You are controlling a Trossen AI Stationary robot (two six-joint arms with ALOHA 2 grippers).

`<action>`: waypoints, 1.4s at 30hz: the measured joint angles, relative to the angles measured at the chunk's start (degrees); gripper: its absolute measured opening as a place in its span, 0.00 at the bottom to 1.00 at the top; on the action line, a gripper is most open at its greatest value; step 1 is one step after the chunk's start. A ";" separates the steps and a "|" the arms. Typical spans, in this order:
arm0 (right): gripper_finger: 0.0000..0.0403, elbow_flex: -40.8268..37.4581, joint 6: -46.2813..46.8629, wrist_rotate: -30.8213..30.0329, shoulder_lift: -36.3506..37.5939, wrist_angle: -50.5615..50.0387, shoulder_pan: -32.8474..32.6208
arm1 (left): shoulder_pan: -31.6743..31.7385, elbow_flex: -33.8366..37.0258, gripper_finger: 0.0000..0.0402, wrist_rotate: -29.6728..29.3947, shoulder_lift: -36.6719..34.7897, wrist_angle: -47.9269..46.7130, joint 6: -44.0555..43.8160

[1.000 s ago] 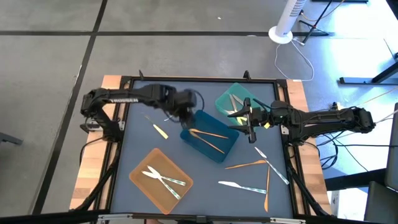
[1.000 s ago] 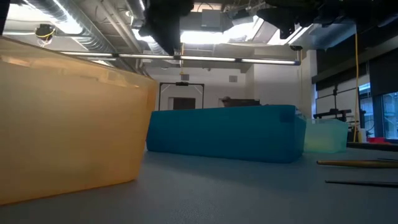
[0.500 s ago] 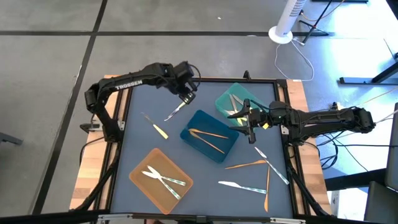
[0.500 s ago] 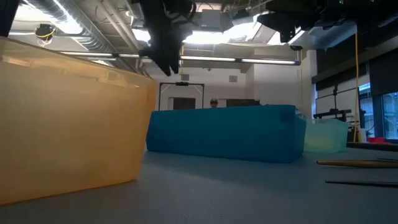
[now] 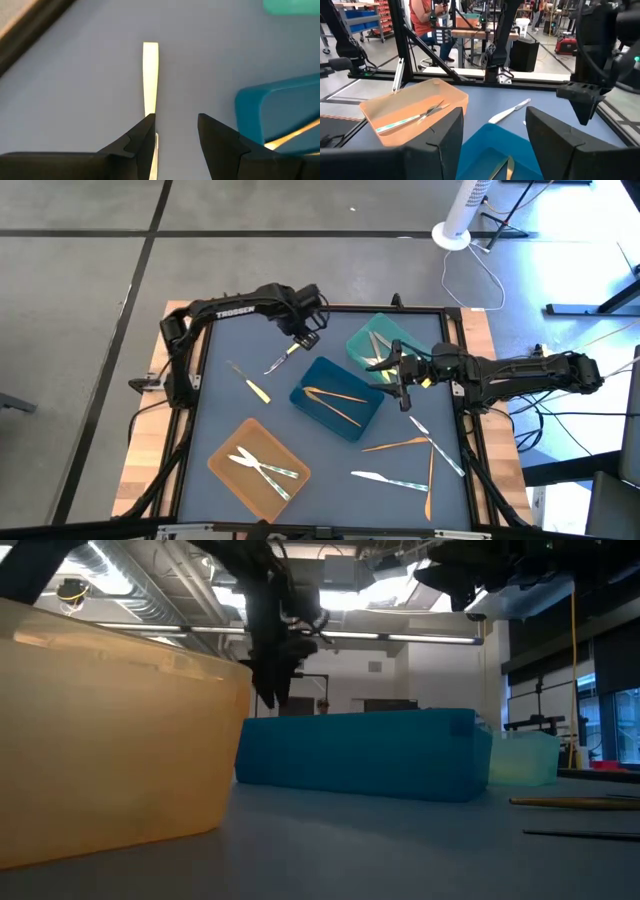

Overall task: Sort silverware by color (type)
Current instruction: Put the right yellow knife into the light blue bin

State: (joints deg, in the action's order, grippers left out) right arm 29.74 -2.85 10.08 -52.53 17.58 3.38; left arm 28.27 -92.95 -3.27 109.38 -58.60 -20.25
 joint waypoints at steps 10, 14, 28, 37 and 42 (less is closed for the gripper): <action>0.51 0.00 0.00 -0.02 0.00 -1.22 0.00 | 0.22 0.00 0.35 0.05 7.64 0.42 3.05; 0.51 0.00 0.00 -0.01 0.00 -1.21 0.02 | 0.50 0.00 0.35 0.03 9.36 1.09 3.31; 0.51 0.00 0.00 -0.02 0.00 -1.26 0.00 | 2.45 0.00 0.35 -0.96 11.39 5.05 3.45; 0.51 0.00 0.00 -0.01 0.00 -1.57 0.00 | 2.58 0.02 0.35 -0.46 13.39 6.27 4.35; 0.51 0.00 0.00 -0.02 0.00 -1.55 -0.02 | 2.58 0.02 0.35 -0.61 14.95 6.38 4.37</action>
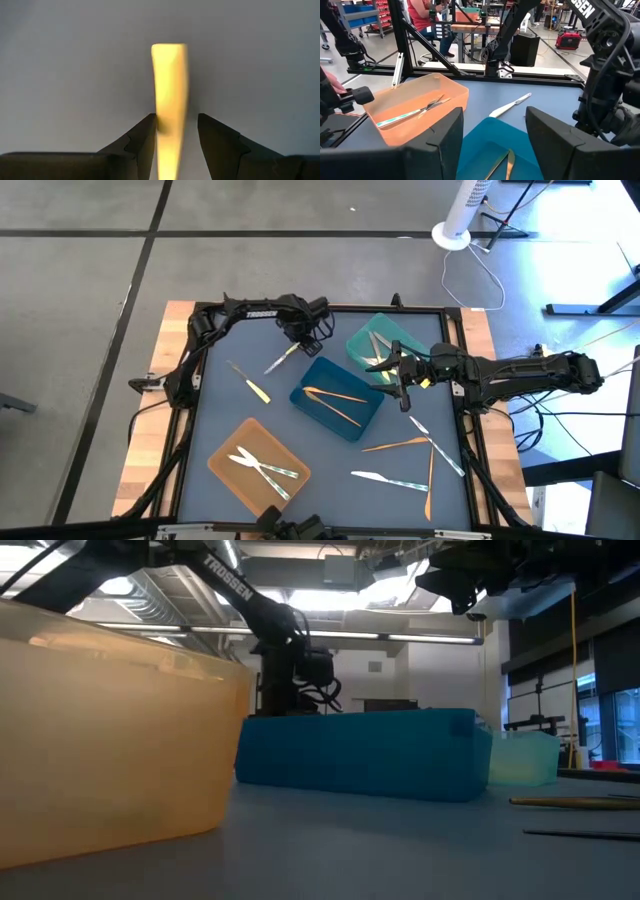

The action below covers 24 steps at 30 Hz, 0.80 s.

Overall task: Sort silverware by color (type)
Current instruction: Put the right yellow knife into the light blue bin

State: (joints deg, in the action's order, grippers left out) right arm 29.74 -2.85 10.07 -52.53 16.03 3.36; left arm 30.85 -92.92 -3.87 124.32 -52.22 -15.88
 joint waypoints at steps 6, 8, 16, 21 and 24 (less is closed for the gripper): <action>0.51 0.00 0.00 0.00 0.00 0.00 0.02 | 0.00 0.38 0.35 -1.37 0.05 0.74 0.02; 0.51 0.00 0.00 0.00 0.00 0.02 0.02 | 0.00 0.42 0.35 -1.64 0.05 0.61 0.02; 0.51 0.00 0.00 0.00 0.00 0.02 0.04 | 0.04 0.42 0.35 -1.78 0.05 0.65 0.02; 0.51 0.00 0.00 0.00 0.00 0.04 0.04 | 0.04 0.65 0.34 -2.08 0.03 0.93 0.03; 0.51 0.00 0.00 0.00 0.00 0.04 0.04 | 0.00 1.53 0.31 -3.30 -0.10 1.13 0.08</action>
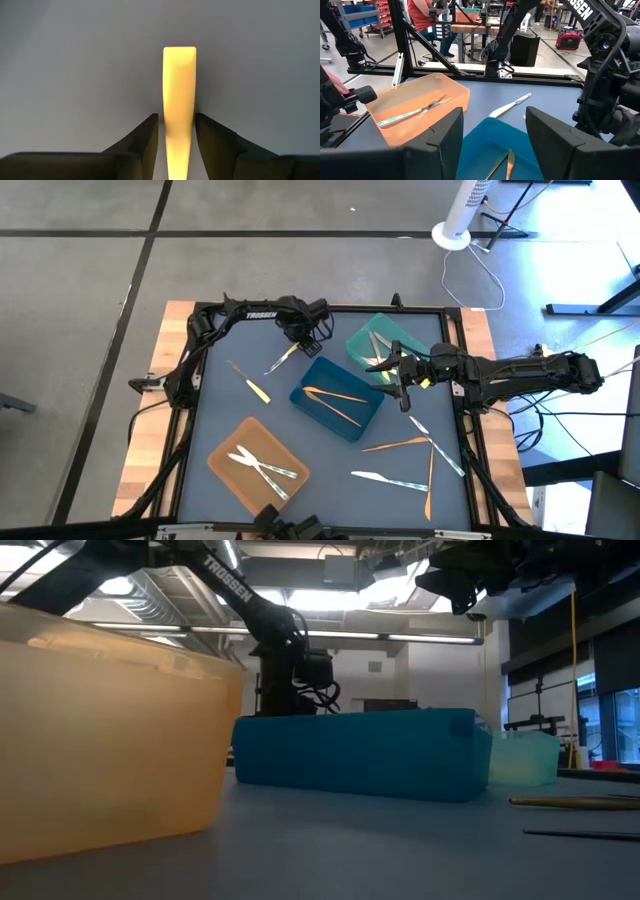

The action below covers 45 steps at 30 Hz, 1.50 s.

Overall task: Sort silverware by color (type)
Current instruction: Put the right yellow knife into the light blue bin

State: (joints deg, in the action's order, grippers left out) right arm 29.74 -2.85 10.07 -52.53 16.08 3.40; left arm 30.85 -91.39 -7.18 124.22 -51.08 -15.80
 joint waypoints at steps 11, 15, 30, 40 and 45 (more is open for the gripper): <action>0.51 0.00 0.00 0.02 0.00 0.04 0.00 | -0.08 0.65 0.17 -1.29 -0.11 -0.09 1.36; 0.51 0.00 0.00 0.00 0.00 0.04 0.00 | -0.08 0.67 0.15 -1.48 -0.11 -0.12 1.34; 0.51 0.00 0.02 0.00 0.05 -0.47 0.00 | 0.14 -2.43 0.14 -2.38 0.26 -1.37 4.56; 0.51 -0.01 0.28 0.00 5.15 -11.15 0.00 | 0.05 -10.42 0.14 -5.66 0.26 -4.85 7.33; 0.51 -0.01 2.82 0.01 8.40 -17.16 -0.01 | -0.18 -16.00 0.14 -5.77 0.24 -4.92 8.65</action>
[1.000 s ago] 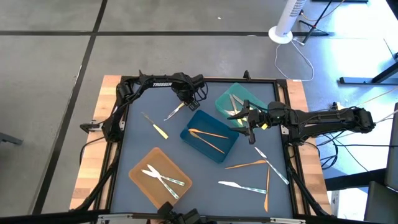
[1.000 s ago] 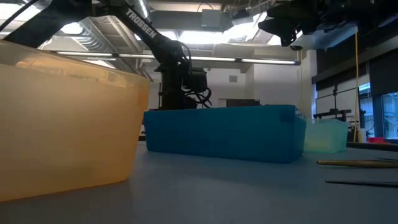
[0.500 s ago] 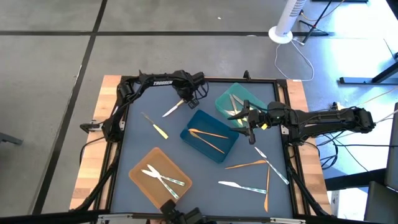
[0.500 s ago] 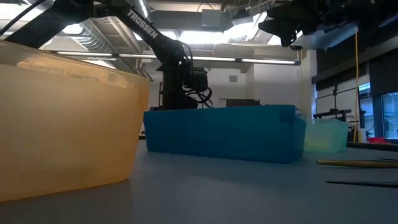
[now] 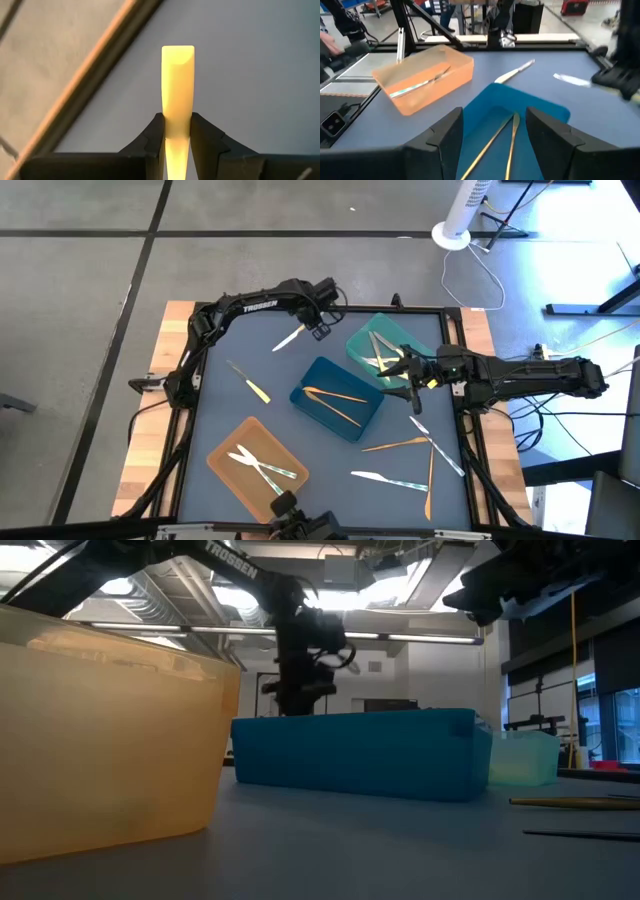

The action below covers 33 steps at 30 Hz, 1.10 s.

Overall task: Sort silverware by color (type)
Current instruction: Put the right yellow knife into the light blue bin

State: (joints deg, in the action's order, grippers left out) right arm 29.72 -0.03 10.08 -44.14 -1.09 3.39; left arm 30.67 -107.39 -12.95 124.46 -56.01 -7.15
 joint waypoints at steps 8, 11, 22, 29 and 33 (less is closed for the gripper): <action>0.51 -0.01 7.05 0.01 3.70 -8.44 0.01 | -2.62 -10.09 0.14 -0.01 -0.15 2.58 8.53; 0.51 -0.01 9.05 0.03 4.42 -10.67 0.01 | -4.51 -12.70 0.14 0.04 -0.15 6.34 12.37; 0.51 -0.01 16.41 4.72 4.76 -16.04 -0.01 | -13.34 -13.42 0.15 0.63 -0.22 28.21 23.53; 0.51 -0.01 19.92 10.98 4.77 -15.90 -0.01 | -17.74 -12.06 0.15 0.91 -0.22 35.79 26.80; 0.51 0.01 21.09 13.59 5.95 -15.68 -0.01 | -18.50 -9.57 0.15 3.02 -0.22 39.65 28.56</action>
State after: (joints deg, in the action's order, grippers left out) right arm 29.73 21.06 23.67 -38.19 -16.77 3.38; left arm 12.16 -116.97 -9.93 124.25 -16.36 21.40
